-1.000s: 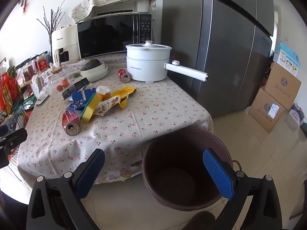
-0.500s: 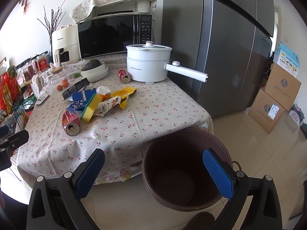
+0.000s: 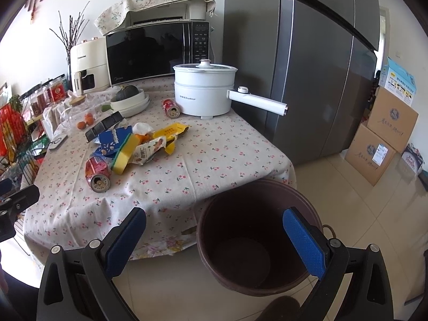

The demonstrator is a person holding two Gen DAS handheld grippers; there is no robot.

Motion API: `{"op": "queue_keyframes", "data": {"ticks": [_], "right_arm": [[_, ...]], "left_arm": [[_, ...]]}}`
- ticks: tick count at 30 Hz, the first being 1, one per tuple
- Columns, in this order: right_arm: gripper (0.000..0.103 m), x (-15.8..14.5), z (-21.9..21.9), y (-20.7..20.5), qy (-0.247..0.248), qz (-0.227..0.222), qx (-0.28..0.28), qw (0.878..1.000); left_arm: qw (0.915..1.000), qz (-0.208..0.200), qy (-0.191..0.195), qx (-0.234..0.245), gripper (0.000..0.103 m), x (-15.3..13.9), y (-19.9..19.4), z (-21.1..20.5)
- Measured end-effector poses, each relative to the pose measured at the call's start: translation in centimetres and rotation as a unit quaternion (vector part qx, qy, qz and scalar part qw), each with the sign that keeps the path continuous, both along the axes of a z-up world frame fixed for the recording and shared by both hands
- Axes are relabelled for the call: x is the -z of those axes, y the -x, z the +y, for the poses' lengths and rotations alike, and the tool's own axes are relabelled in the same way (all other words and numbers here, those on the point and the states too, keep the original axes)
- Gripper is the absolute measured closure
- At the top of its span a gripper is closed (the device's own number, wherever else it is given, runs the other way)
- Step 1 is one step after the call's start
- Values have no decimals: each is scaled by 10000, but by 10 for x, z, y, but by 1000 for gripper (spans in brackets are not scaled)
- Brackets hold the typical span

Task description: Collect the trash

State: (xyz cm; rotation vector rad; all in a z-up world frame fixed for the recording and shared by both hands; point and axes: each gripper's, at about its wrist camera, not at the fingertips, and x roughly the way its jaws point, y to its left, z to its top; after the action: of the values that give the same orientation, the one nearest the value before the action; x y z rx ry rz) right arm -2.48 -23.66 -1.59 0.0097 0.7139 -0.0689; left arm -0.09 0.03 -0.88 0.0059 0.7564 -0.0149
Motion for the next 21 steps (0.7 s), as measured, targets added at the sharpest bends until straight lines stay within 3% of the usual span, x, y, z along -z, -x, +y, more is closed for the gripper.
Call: {"op": "queue_keyframes", "data": {"ticks": [21], "right_arm": [[0,1,-1,0,-10,-8,19,10000]], "left_arm": [[10000,17,-12,-4,1,-1,0,0]]}}
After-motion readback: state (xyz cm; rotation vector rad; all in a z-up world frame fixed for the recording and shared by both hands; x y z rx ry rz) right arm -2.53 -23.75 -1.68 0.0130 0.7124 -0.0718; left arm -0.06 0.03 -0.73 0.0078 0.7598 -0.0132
